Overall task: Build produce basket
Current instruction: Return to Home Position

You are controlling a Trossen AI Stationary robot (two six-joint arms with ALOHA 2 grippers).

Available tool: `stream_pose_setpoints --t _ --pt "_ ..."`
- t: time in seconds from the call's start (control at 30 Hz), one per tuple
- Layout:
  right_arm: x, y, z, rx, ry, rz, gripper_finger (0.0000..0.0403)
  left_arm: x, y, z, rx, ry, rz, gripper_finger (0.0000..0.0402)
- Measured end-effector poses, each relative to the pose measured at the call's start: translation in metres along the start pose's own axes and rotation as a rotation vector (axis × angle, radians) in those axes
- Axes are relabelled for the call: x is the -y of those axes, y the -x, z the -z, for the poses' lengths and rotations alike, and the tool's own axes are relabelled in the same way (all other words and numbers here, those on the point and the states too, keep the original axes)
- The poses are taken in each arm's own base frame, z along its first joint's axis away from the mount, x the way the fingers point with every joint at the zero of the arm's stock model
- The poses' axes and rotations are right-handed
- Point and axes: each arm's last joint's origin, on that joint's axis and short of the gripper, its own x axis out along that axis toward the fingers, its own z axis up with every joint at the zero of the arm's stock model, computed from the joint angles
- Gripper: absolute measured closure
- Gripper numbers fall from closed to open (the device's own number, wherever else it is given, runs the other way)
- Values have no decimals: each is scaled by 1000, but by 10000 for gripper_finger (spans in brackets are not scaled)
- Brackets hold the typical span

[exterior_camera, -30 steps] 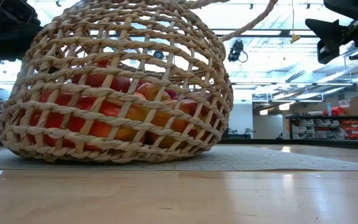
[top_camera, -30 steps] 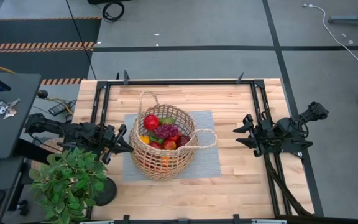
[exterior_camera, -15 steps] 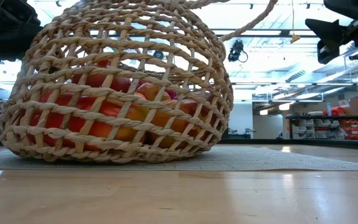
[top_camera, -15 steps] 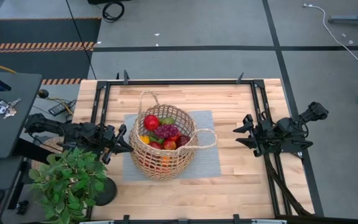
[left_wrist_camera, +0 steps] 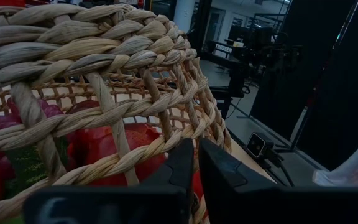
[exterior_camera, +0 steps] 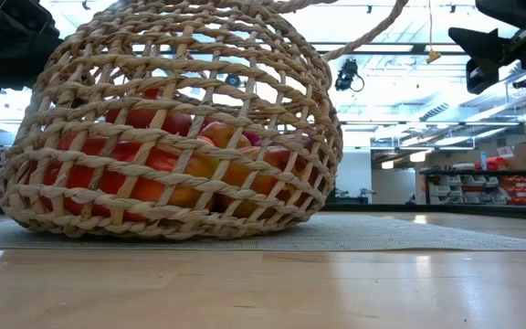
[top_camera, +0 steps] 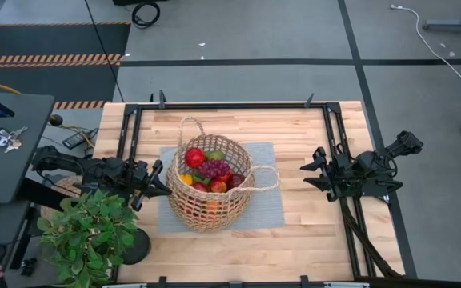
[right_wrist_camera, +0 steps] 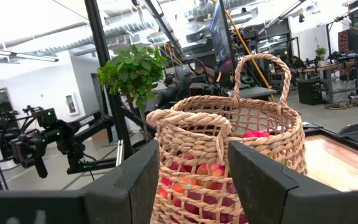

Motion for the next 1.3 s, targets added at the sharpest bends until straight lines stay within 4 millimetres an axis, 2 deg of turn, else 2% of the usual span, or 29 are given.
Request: stream_pose_setpoints --t 1.3 --pt "0 0 0 0 0 0 206 0 0 0 0 -1 0 370"
